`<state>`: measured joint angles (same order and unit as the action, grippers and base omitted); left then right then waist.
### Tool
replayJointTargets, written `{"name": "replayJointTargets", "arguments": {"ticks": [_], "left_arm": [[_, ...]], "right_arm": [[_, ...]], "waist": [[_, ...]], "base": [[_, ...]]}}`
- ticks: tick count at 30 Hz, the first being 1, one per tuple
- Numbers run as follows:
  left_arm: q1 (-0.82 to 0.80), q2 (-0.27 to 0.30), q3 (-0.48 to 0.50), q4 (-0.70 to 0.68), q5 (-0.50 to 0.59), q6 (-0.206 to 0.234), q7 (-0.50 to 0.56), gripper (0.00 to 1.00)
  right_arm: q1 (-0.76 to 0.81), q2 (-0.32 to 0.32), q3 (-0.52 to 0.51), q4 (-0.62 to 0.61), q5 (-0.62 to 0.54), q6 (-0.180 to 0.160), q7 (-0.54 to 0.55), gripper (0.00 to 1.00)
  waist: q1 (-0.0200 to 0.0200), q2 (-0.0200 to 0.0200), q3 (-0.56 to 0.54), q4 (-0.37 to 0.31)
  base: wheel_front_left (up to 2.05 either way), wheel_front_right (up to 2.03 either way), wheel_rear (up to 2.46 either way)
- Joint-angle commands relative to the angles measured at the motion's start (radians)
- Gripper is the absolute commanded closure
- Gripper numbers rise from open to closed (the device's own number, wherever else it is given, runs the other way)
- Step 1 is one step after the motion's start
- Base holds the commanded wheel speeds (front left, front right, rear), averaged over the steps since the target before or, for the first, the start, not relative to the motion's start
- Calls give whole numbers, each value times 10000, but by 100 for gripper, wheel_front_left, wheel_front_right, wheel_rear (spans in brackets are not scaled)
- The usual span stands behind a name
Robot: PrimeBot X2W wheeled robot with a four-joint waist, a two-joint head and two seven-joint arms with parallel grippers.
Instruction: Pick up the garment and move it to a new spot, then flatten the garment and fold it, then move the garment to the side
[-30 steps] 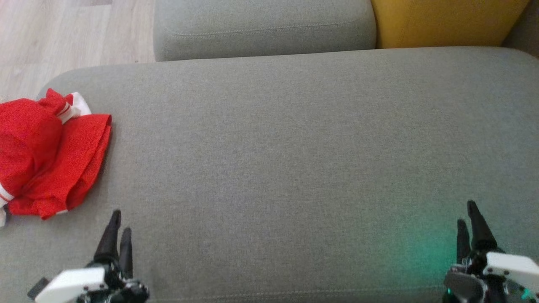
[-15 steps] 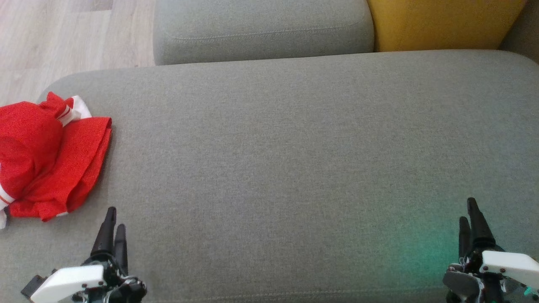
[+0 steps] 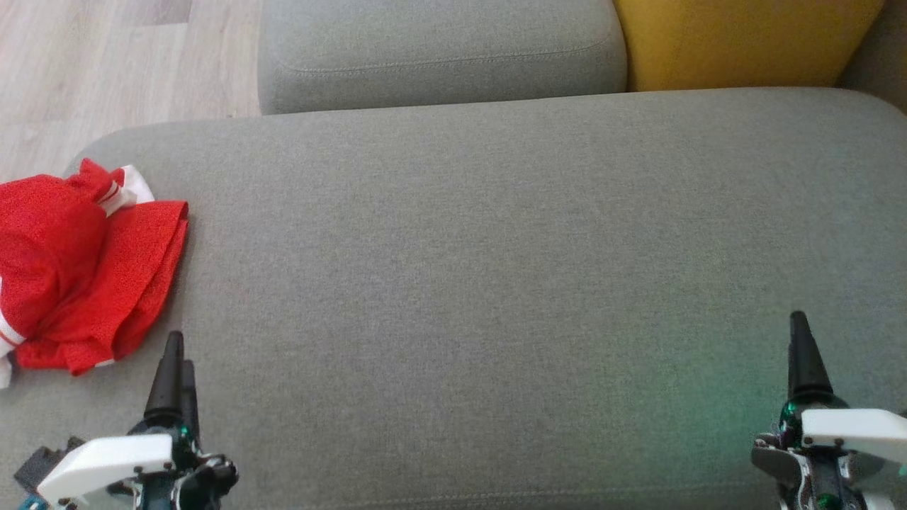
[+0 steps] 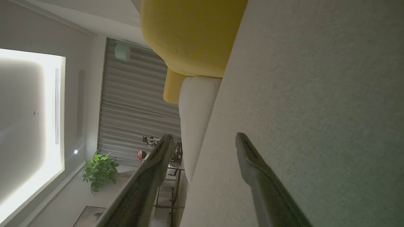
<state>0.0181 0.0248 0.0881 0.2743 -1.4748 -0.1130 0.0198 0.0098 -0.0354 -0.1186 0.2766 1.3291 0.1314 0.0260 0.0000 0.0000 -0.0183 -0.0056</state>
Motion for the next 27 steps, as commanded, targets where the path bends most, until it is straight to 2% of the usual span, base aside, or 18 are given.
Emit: {"name": "replayJointTargets", "arguments": {"ticks": [1, 13, 27], "left_arm": [[-401, 121, 147, -524, 272, 17, -97, 0], [-375, 138, -669, -1606, 2518, 349, -448, 0], [-359, 244, -1942, -2055, 6392, 970, -887, 0]], "right_arm": [[-556, -75, 44, -521, -416, -2, -134, 0], [-651, -85, 694, -1601, -3290, -3, -488, 0], [-507, -96, 983, -1562, -6089, -4, -931, 0]], "waist": [[0, 0, -7, -5], [0, 0, -16, -76], [0, 0, -153, -158]], "base": [[0, 0, 0], [0, 0, 0], [0, 0, 0]]}}
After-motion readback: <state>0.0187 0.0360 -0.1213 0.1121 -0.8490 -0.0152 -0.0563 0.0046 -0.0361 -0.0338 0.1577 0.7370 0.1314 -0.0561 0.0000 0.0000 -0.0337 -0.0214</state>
